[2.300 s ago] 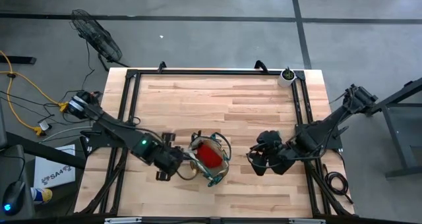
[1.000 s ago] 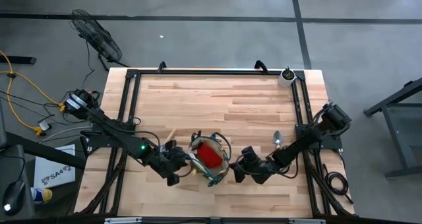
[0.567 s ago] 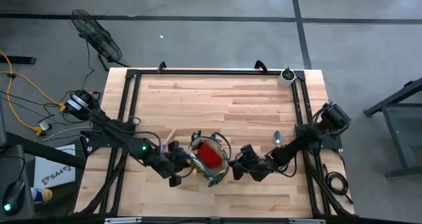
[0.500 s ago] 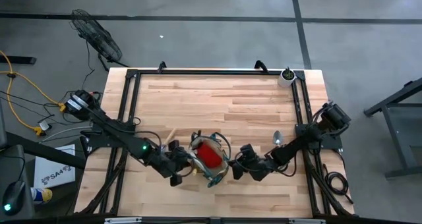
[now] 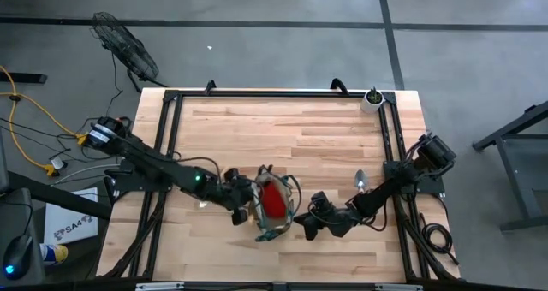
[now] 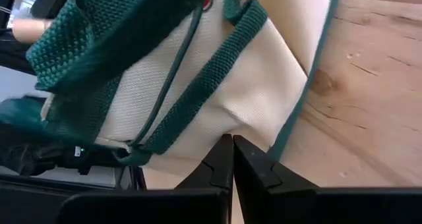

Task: Pick & Place Garden tools in Gardening bag
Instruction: Adjust the light brown gardening bag

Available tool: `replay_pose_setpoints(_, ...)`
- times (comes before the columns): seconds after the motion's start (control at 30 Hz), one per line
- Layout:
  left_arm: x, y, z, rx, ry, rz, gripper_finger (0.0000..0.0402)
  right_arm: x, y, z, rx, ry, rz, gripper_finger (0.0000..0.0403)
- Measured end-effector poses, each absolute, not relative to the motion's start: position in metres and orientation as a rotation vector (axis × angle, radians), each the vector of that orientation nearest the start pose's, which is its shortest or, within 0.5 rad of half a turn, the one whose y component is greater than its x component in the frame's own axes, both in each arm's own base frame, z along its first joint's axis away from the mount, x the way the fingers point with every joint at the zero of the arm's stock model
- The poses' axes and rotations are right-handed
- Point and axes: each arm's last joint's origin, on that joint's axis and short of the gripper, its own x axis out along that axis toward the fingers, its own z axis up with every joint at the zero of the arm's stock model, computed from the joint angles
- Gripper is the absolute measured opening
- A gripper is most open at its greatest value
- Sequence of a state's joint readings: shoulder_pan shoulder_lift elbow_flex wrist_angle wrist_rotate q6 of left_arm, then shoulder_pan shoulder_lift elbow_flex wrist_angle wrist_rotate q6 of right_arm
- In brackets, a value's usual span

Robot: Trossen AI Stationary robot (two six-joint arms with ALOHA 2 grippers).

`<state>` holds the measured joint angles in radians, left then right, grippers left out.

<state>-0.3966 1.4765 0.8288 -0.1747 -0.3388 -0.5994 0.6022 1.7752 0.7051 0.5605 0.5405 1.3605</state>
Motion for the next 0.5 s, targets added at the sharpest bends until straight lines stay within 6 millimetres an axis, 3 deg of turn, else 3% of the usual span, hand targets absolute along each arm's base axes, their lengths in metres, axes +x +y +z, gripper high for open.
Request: replay_pose_setpoints(0.5,0.295,-0.053,0.203,-0.249,0.688,0.142,0.0000,0.294,0.175,0.149,0.977,0.381,-0.161,0.0002)
